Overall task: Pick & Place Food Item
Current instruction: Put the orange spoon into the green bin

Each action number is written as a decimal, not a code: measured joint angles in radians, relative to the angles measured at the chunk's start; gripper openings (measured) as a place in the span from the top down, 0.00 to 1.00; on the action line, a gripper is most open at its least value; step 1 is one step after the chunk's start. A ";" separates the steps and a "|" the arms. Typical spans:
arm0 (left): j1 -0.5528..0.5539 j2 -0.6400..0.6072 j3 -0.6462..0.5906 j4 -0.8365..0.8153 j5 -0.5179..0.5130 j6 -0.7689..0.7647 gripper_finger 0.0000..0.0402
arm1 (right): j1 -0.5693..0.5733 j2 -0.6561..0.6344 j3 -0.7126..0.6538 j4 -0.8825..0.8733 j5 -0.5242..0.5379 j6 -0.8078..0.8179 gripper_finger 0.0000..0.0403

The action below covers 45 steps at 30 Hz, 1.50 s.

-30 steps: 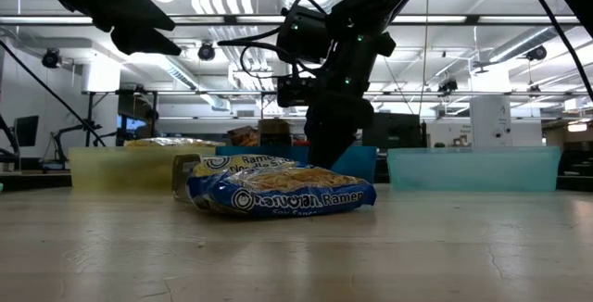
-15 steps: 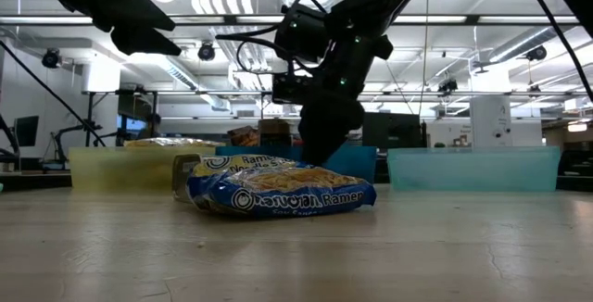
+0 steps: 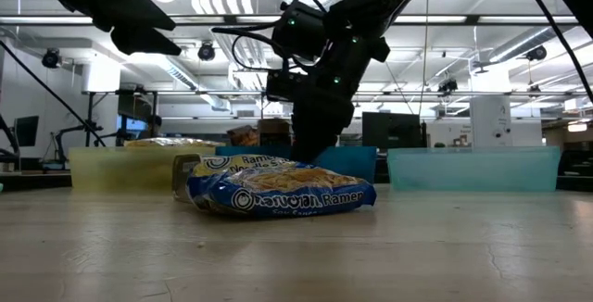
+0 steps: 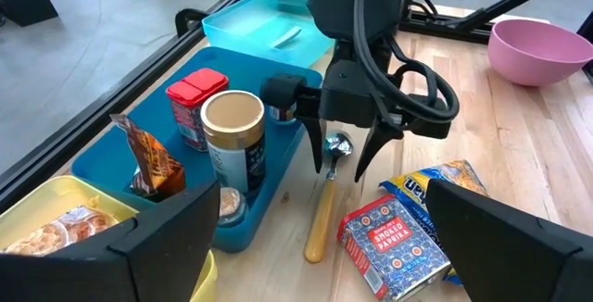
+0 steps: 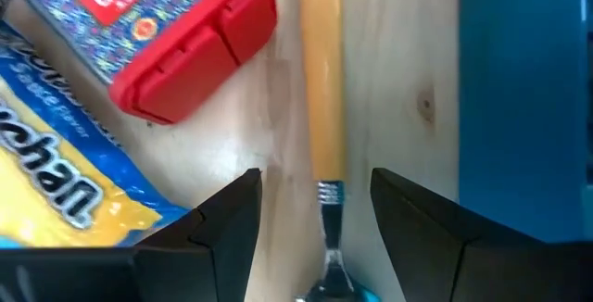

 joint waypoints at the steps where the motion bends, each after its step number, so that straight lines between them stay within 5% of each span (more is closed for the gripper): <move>1: 0.000 0.000 0.000 0.000 0.000 0.000 0.04 | 0.000 0.010 0.005 -0.001 -0.002 -0.002 0.50; 45: -0.001 0.000 0.000 -0.017 0.000 -0.015 0.04 | 0.014 0.021 0.083 -0.161 0.059 -0.039 0.50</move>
